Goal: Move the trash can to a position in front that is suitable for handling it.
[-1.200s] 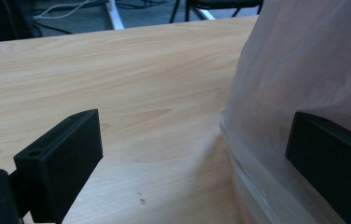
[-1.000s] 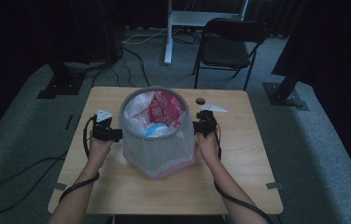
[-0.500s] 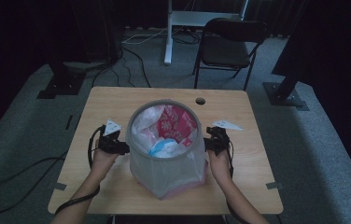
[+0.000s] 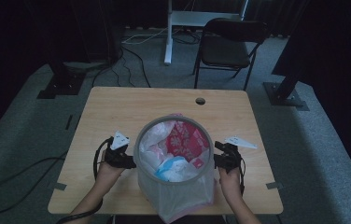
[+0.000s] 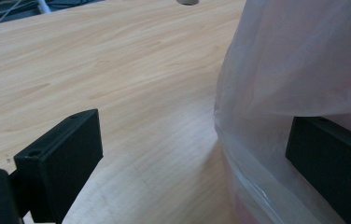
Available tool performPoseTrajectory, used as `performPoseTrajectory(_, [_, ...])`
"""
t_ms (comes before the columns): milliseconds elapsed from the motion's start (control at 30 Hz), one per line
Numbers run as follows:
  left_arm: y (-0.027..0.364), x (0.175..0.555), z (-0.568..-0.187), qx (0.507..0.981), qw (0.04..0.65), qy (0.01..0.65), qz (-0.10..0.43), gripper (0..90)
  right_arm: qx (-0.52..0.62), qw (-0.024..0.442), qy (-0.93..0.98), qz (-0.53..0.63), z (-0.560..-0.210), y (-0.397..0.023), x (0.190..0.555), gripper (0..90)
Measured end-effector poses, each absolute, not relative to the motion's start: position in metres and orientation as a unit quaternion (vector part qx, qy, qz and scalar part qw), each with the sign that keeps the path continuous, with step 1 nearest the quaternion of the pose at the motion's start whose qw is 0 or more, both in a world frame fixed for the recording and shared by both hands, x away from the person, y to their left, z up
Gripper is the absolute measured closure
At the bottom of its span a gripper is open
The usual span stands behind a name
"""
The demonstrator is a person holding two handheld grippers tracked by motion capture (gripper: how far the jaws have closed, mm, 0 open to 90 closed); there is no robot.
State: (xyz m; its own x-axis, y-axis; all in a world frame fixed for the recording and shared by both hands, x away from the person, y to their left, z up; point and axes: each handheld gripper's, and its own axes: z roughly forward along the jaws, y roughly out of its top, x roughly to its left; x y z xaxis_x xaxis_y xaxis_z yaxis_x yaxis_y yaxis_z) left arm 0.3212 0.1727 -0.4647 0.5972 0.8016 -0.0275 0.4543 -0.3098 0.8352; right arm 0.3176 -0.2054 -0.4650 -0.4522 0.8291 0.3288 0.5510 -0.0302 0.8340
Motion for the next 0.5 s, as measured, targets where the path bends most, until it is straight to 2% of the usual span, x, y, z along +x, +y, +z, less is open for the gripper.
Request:
performPoseTrajectory(267, [0.169,0.308,-0.467,0.779,0.445,0.402,0.183,3.7,0.506,0.117,0.68,0.517,-0.469,-0.212,0.3,14.7])
performPoseTrajectory(500, [0.169,0.306,-0.466,0.787,0.447,0.381,0.189,3.4,0.494,0.129,0.681,0.525,-0.468,-0.218,0.301,12.6])
